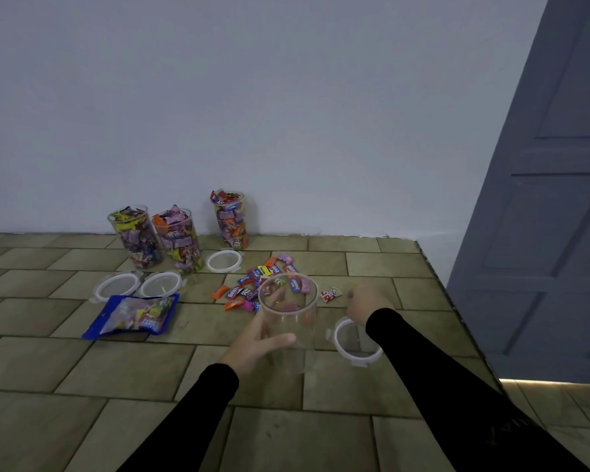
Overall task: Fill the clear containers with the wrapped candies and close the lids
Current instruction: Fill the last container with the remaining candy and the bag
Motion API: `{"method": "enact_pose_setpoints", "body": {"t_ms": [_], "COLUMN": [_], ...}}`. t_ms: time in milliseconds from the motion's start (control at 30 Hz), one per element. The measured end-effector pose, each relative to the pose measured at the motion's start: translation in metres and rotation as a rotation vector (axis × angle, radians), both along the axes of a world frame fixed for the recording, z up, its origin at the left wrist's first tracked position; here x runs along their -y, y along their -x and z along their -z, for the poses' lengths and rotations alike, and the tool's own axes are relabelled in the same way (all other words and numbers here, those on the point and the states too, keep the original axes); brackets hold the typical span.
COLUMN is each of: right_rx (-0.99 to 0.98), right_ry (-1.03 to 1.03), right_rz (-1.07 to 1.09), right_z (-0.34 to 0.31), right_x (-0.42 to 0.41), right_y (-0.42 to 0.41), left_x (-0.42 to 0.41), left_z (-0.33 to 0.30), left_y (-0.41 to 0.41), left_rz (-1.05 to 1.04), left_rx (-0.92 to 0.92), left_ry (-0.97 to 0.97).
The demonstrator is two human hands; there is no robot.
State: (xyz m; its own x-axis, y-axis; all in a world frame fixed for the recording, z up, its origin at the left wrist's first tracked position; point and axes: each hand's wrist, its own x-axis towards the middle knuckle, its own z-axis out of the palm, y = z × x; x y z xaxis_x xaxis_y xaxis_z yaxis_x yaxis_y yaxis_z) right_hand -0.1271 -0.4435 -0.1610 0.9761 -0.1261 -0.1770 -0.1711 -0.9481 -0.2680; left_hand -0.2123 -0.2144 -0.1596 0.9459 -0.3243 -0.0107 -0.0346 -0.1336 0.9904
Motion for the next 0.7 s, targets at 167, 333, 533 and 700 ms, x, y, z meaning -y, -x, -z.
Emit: {"method": "enact_pose_setpoints", "body": {"t_ms": [167,333,533,700], "right_rx": [0.070,0.096,0.063,0.041], "right_ry": [-0.001,0.025,0.006,-0.028], "right_rz": [-0.078,-0.124,-0.207,-0.270], "right_z": [-0.004,0.000,0.003,0.007], "right_x": [-0.013,-0.020,-0.025,-0.032], "right_y": [-0.009,-0.016,-0.027,-0.035], "left_x": [-0.017,-0.035,-0.049,-0.019], "left_z": [0.006,0.003,-0.002,0.016], "left_y": [0.004,-0.016,-0.055,-0.086], "left_rz": [0.039,0.169,0.093,-0.092], "left_rx": [0.100,0.145,0.361,0.424], "left_ry": [-0.263,-0.606,-0.725,-0.909]}}
